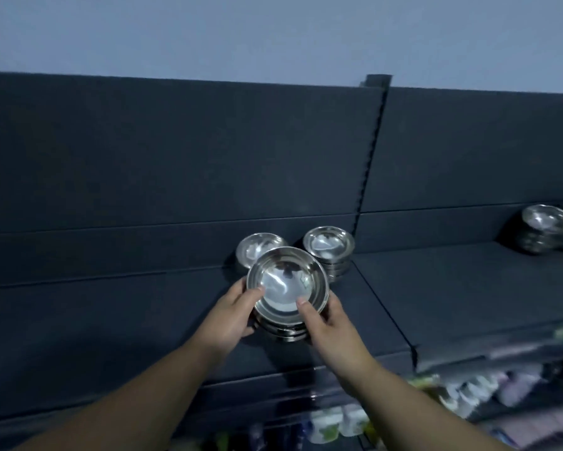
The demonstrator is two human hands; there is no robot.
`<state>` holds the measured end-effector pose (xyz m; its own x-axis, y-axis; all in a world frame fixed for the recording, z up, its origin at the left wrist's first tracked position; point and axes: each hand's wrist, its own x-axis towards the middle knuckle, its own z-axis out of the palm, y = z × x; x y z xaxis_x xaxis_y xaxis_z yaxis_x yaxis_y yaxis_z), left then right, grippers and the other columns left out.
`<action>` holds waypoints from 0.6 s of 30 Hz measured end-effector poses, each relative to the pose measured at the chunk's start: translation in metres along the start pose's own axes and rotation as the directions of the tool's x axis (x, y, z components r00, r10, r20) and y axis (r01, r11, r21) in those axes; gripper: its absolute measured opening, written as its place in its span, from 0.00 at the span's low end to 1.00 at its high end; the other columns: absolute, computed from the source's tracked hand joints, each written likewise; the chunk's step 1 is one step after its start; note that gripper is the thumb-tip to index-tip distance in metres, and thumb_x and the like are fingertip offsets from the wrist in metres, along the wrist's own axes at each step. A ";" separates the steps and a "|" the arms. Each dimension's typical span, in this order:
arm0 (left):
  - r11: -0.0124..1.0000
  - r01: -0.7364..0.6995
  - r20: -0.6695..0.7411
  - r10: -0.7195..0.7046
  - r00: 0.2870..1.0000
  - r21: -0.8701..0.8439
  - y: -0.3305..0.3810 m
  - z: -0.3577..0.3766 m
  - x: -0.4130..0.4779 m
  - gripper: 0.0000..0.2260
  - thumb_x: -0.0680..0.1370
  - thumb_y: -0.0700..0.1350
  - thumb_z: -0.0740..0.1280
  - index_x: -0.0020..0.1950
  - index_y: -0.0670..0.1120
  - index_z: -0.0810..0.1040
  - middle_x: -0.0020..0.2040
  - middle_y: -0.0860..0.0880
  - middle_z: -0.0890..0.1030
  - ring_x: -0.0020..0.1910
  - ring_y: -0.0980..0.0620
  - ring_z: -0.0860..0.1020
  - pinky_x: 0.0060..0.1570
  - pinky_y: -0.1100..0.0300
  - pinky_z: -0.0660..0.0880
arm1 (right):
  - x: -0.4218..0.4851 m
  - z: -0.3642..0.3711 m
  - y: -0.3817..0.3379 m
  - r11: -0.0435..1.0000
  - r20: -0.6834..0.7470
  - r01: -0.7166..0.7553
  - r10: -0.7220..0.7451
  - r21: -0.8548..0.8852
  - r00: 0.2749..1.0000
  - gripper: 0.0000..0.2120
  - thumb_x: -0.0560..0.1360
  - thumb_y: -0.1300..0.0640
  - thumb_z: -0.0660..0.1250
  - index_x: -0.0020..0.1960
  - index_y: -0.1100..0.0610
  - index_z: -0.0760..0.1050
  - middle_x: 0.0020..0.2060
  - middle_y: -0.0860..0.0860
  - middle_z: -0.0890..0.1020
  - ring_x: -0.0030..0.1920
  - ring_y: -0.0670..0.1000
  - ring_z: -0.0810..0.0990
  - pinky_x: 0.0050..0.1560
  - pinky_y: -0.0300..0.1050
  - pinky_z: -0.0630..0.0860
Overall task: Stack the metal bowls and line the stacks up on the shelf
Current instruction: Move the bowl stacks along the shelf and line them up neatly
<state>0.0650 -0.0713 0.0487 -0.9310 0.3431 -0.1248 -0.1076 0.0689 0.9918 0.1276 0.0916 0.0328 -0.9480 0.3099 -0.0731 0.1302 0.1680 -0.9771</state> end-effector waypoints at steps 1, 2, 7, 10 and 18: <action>1.000 -0.003 0.041 0.003 0.999 0.007 -0.001 0.022 -0.009 0.14 0.79 0.56 0.62 0.64 0.63 0.72 0.58 0.61 0.80 0.57 0.61 0.77 0.61 0.52 0.73 | -0.014 -0.021 0.007 1.000 -0.023 -0.015 0.015 -0.001 1.000 0.27 0.74 0.38 0.66 0.70 0.43 0.67 0.58 0.40 0.80 0.59 0.43 0.79 0.66 0.47 0.74; 1.000 -0.005 0.085 0.004 0.996 0.013 -0.002 0.046 -0.020 0.14 0.79 0.55 0.64 0.65 0.63 0.72 0.58 0.61 0.80 0.57 0.62 0.77 0.60 0.53 0.72 | -0.029 -0.043 0.014 1.000 -0.048 -0.027 0.027 0.000 0.998 0.26 0.74 0.38 0.66 0.70 0.43 0.67 0.58 0.41 0.80 0.58 0.43 0.79 0.65 0.48 0.75; 0.997 0.077 0.251 -0.079 0.965 0.017 -0.022 0.167 -0.071 0.14 0.78 0.52 0.66 0.64 0.58 0.73 0.57 0.56 0.83 0.57 0.55 0.80 0.62 0.49 0.74 | -0.109 -0.154 0.052 0.992 -0.149 -0.112 0.118 0.053 0.982 0.27 0.73 0.36 0.66 0.69 0.45 0.69 0.58 0.43 0.81 0.58 0.44 0.80 0.64 0.48 0.76; 0.992 0.118 0.347 -0.128 0.929 0.050 -0.037 0.236 -0.098 0.15 0.76 0.53 0.68 0.62 0.57 0.74 0.58 0.53 0.82 0.58 0.51 0.80 0.62 0.47 0.74 | -0.155 -0.214 0.082 0.984 -0.233 -0.155 0.171 0.083 0.957 0.35 0.65 0.28 0.67 0.68 0.42 0.70 0.58 0.43 0.82 0.58 0.45 0.82 0.63 0.52 0.77; 0.984 0.134 0.561 -0.177 0.809 0.117 -0.049 0.379 -0.137 0.15 0.77 0.52 0.68 0.62 0.58 0.73 0.58 0.54 0.79 0.53 0.56 0.77 0.47 0.57 0.75 | -0.240 -0.330 0.124 0.958 -0.427 -0.214 0.277 0.190 0.861 0.17 0.76 0.42 0.67 0.62 0.42 0.71 0.57 0.41 0.81 0.57 0.43 0.79 0.65 0.51 0.75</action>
<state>0.3303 0.2330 0.0067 -0.5386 0.7905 -0.2916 -0.1899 0.2233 0.9561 0.4672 0.3468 -0.0051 -0.6560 0.7129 -0.2479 0.2722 -0.0829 -0.9587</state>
